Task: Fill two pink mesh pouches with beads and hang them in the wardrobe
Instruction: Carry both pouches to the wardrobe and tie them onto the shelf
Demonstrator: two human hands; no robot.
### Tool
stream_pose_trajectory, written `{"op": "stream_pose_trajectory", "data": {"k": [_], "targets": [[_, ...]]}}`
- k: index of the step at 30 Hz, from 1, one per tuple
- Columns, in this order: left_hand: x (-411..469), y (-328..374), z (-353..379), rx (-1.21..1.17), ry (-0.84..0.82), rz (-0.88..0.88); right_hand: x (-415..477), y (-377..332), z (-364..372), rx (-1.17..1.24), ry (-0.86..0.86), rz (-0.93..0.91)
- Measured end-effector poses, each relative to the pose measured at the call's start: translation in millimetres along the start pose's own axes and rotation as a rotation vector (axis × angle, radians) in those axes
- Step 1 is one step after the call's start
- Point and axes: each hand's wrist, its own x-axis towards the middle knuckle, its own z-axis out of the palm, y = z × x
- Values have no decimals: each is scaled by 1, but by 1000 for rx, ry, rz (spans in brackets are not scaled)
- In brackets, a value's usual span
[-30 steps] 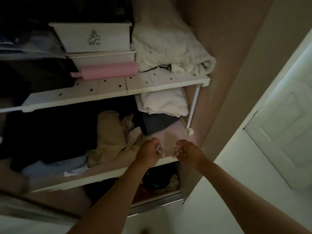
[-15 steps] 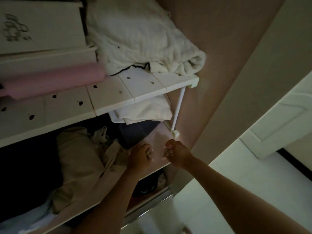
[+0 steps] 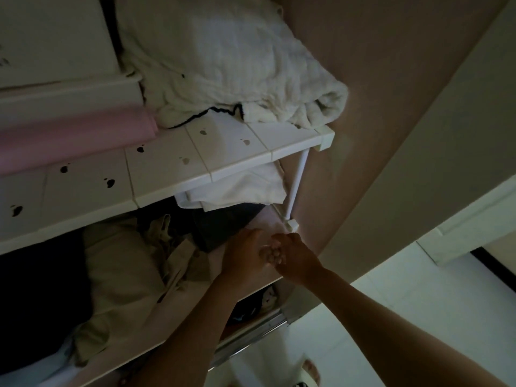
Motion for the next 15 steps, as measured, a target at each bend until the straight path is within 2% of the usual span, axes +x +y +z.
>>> {"op": "stream_pose_trajectory", "data": {"k": [2, 4, 10, 15], "targets": [[7, 7, 9, -46, -124, 8, -6, 6, -7, 2, 32, 34], [9, 12, 19, -48, -176, 14, -13, 13, -10, 34, 42, 103], [25, 12, 48, -79, -169, -83, -24, 20, 0, 73, 55, 188], [27, 35, 46, -359, -60, -188, -35, 17, 2, 138, 112, 213]]}}
